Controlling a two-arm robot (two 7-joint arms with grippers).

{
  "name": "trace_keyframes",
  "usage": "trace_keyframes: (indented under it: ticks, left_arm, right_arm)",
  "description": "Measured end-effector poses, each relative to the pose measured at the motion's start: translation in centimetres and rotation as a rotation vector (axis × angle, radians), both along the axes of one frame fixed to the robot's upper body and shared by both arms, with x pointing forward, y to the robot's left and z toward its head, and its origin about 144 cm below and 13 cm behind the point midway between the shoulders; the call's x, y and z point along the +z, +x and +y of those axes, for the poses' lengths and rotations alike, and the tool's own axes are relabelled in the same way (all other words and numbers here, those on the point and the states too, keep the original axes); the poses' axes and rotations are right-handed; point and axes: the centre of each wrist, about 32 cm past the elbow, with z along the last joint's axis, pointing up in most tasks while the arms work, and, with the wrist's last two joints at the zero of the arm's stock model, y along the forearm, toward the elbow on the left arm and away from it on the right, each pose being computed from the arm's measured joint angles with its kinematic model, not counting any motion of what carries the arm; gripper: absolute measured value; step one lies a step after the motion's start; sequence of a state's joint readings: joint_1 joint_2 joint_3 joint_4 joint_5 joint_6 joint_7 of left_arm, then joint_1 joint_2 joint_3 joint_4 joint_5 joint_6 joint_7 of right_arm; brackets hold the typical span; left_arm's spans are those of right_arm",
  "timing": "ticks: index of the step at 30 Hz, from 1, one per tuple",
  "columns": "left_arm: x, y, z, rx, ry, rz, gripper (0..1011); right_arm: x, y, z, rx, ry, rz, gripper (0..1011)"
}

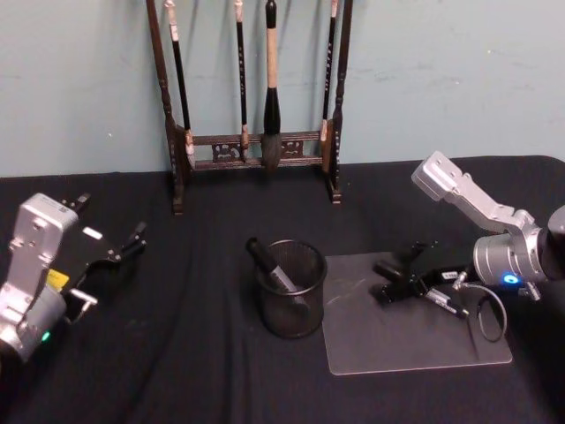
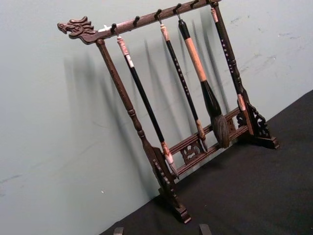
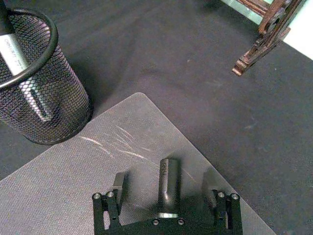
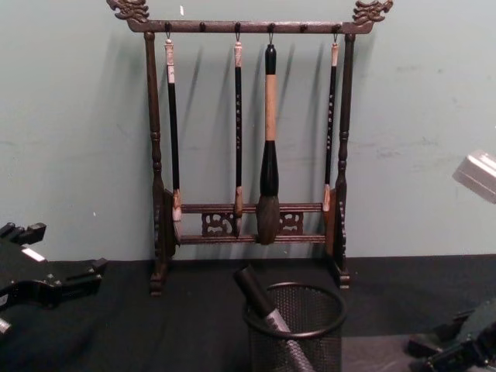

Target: Pick up the water-based marker from the table and place it into the pen holder.

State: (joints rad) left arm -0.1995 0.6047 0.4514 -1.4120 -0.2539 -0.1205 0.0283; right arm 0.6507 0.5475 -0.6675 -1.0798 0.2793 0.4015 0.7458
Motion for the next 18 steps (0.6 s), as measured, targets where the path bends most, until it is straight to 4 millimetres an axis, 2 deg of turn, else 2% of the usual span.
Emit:
trace_keyframes:
  ticks: [18]
  left_arm:
    - [0.00, 0.00, 0.00, 0.000, 0.000, 0.000, 1001]
  right_arm:
    - [-0.17, 0.06, 0.04, -0.004, 0.001, 0.005, 993]
